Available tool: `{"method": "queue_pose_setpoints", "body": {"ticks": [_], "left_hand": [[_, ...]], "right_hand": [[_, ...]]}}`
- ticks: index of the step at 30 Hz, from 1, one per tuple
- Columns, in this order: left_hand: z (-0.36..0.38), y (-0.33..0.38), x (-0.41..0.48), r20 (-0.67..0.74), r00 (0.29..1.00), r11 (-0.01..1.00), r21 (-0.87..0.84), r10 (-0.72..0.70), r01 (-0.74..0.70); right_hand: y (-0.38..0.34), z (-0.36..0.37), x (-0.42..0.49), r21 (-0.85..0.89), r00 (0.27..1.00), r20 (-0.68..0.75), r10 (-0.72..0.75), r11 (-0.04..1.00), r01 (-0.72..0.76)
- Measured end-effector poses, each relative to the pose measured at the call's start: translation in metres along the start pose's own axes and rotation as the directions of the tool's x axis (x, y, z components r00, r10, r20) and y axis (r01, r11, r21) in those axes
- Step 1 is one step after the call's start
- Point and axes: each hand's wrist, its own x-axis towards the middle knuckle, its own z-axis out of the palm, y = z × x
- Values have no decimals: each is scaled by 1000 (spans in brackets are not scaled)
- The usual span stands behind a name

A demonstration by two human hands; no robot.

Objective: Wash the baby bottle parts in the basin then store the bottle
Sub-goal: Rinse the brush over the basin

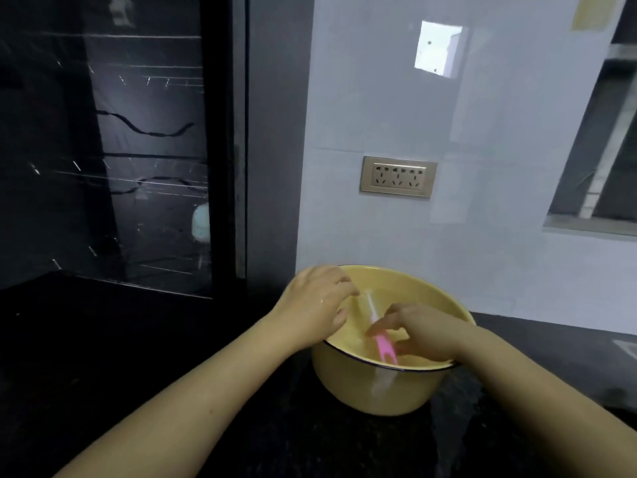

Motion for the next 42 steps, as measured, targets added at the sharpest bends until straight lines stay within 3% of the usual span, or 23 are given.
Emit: {"method": "queue_pose_setpoints", "body": {"ticks": [4,8,12,15,17,19,21,23,26,31,33,42], "left_hand": [[6,-1,9,212,963,974,-119,-166,194],[9,1,23,266,941,910,-299,-208,286],[10,14,36,303,931,736,-579,-206,351],[9,20,41,242,931,647,-670,-274,364],[9,23,44,215,923,641,-668,-319,377],[7,25,46,187,908,621,-676,-376,397],[3,27,49,138,887,590,-700,-441,403],[-2,29,54,79,852,563,-718,-517,409],[-11,31,64,49,791,481,-770,-610,419],[-20,35,75,63,774,433,-799,-630,417],[-22,36,78,77,781,428,-801,-620,419],[-24,32,79,84,777,436,-787,-624,436]], "right_hand": [[1,-7,-5,209,960,-279,25,977,35],[3,-19,-7,276,859,-492,143,961,-2],[-5,-32,-7,324,764,-625,158,943,70],[-9,-39,-5,442,706,-668,233,888,126],[-10,-42,-4,562,670,-667,327,811,164],[-11,-41,-2,701,708,-590,388,681,210],[-13,-35,-1,800,800,-470,372,562,209],[-13,-25,0,842,852,-388,350,510,174],[-18,-17,-2,901,893,-299,336,408,148],[-35,-19,-2,956,921,-278,273,172,237],[-39,-19,2,953,918,-286,276,178,244],[-43,-23,11,905,873,-308,378,399,146]]}}
